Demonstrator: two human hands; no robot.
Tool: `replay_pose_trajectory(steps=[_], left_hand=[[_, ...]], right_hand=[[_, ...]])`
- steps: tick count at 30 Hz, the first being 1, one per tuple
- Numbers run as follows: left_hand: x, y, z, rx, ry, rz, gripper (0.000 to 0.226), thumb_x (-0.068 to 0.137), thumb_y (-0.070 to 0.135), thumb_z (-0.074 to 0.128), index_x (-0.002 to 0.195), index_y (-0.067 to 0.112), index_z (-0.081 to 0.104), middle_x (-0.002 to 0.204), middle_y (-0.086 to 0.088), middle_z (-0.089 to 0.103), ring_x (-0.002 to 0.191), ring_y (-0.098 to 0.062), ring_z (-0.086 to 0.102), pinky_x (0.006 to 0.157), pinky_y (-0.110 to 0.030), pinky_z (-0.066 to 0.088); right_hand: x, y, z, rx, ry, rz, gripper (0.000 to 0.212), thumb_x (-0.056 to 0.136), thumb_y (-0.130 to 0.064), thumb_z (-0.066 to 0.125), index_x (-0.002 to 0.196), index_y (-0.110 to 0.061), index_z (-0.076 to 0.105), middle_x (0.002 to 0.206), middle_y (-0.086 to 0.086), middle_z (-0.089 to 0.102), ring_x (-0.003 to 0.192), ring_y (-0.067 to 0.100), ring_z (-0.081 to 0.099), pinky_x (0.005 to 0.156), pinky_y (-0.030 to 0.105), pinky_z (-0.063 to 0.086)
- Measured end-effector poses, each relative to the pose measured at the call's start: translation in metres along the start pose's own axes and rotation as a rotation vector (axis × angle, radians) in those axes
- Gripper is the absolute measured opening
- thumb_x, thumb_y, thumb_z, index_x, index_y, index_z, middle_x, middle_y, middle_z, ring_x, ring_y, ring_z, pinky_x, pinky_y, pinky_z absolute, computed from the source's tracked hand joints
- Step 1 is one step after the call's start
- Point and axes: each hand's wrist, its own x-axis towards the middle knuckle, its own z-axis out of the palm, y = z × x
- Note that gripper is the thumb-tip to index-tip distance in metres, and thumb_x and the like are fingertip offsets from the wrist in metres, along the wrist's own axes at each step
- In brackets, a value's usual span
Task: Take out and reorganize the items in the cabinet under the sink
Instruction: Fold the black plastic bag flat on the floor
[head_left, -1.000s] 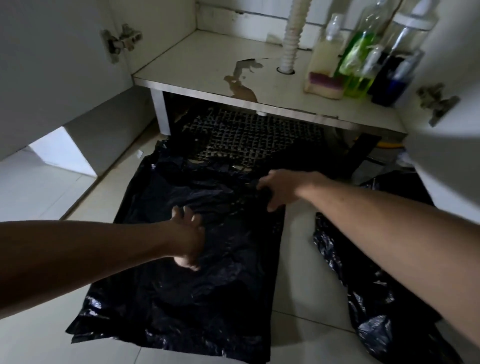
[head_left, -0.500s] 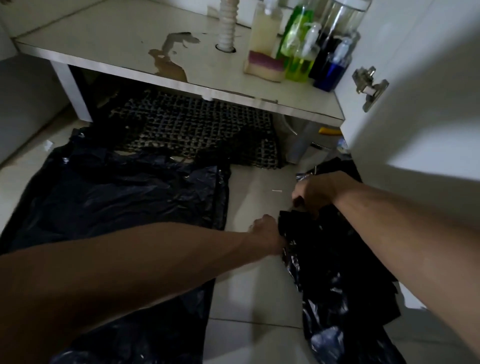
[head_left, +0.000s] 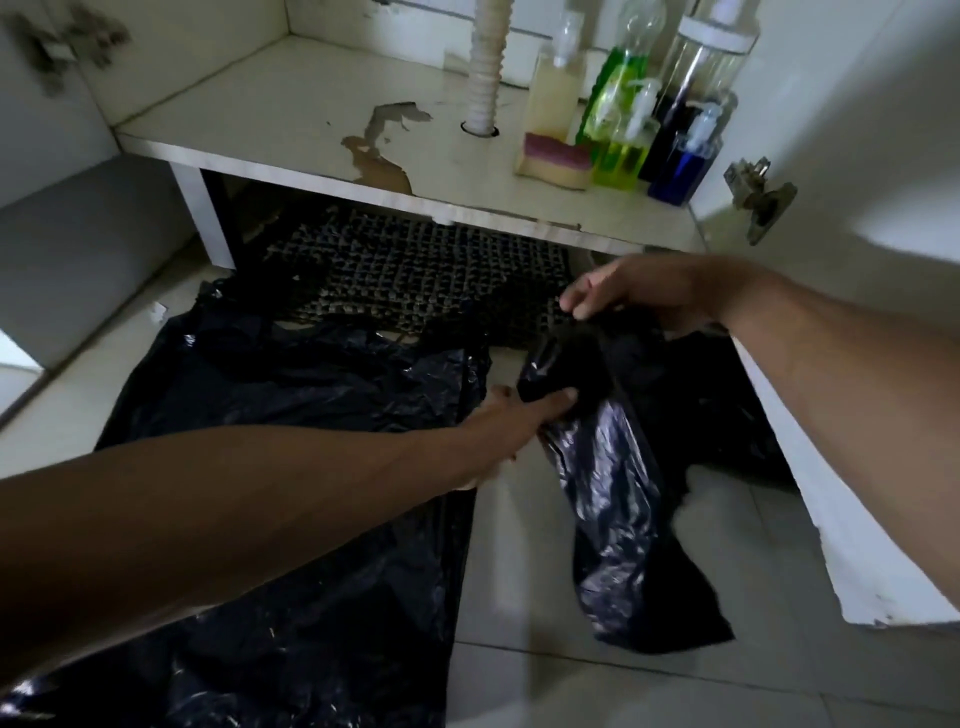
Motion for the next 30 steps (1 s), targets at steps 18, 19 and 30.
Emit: replay_pose_trajectory(steps=[18, 19, 30], left_hand=[[-0.109, 0.089, -0.226, 0.205, 0.66, 0.461, 0.038, 0.068, 0.036, 0.089, 0.096, 0.016, 0.072, 0.092, -0.005, 0.071, 0.08, -0.018, 0.068, 0.073, -0.025, 0.058], [-0.112, 0.091, -0.235, 0.199, 0.721, 0.488, 0.035, 0.068, 0.039, 0.088, 0.094, 0.021, 0.072, 0.092, -0.003, 0.071, 0.081, -0.019, 0.069, 0.077, -0.03, 0.059], [-0.132, 0.063, -0.277, -0.295, 0.35, -0.034, 0.101, 0.067, 0.096, 0.034, 0.138, 0.027, 0.054, 0.138, -0.014, 0.057, 0.123, -0.038, 0.056, 0.105, -0.059, 0.039]], right_hand=[[0.004, -0.103, 0.064, -0.391, 0.264, -0.028, 0.108, 0.065, -0.07, 0.075, 0.147, -0.01, 0.04, 0.16, 0.007, 0.03, 0.147, 0.027, 0.027, 0.117, 0.042, 0.025], [0.004, -0.108, 0.07, -0.323, 0.224, -0.04, 0.105, 0.074, -0.062, 0.074, 0.152, -0.009, 0.03, 0.164, 0.006, 0.022, 0.15, 0.026, 0.02, 0.119, 0.043, 0.018], [0.014, -0.135, 0.092, 0.221, 0.364, -0.276, 0.06, 0.075, -0.069, 0.07, 0.1, -0.014, 0.076, 0.1, 0.01, 0.077, 0.087, 0.028, 0.074, 0.095, 0.04, 0.053]])
